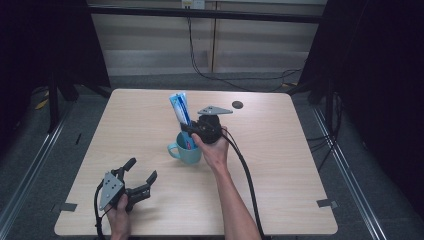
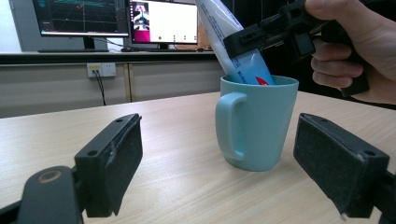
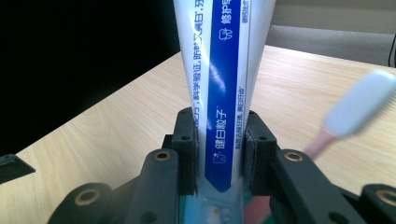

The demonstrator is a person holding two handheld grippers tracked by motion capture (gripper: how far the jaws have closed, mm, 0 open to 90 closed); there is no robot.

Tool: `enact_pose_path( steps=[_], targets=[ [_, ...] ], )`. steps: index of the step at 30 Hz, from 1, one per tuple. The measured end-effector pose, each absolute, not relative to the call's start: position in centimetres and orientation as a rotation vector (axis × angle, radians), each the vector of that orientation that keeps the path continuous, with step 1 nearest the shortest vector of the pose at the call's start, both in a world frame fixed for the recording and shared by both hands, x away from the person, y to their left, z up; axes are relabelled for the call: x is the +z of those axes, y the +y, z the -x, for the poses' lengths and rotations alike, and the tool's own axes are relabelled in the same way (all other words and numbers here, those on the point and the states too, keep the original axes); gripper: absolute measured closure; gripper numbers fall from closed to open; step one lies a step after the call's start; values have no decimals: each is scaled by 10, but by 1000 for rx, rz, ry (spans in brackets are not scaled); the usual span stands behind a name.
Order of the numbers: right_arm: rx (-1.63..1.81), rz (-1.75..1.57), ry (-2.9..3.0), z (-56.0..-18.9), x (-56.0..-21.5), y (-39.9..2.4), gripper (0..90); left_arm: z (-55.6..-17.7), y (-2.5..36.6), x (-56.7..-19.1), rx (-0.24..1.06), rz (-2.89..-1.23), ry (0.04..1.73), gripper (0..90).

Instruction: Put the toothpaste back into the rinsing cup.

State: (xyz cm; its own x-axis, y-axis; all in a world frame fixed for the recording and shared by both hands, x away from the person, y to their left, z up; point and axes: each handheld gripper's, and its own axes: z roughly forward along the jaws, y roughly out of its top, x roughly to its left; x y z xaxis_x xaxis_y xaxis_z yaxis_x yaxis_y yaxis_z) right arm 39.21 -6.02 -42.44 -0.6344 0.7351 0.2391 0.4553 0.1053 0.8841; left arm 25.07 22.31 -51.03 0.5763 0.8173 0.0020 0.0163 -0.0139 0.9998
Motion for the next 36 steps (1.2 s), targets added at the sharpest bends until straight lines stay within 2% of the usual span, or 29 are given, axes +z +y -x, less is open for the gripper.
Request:
enact_pose_path(
  steps=[24, 28, 36],
  targets=[
    [1547, -1202, 2110, -381, -432, -74, 676, -251, 223, -510, 739, -1455, 755, 157],
    [1527, -1213, 2119, -379, -436, -77, 623, -251, 223, -510, 741, -1462, 756, 158],
    [1567, -1233, 2070, -378, -430, -86, 436, -251, 223, -510, 737, -1460, 752, 158]
  ],
)
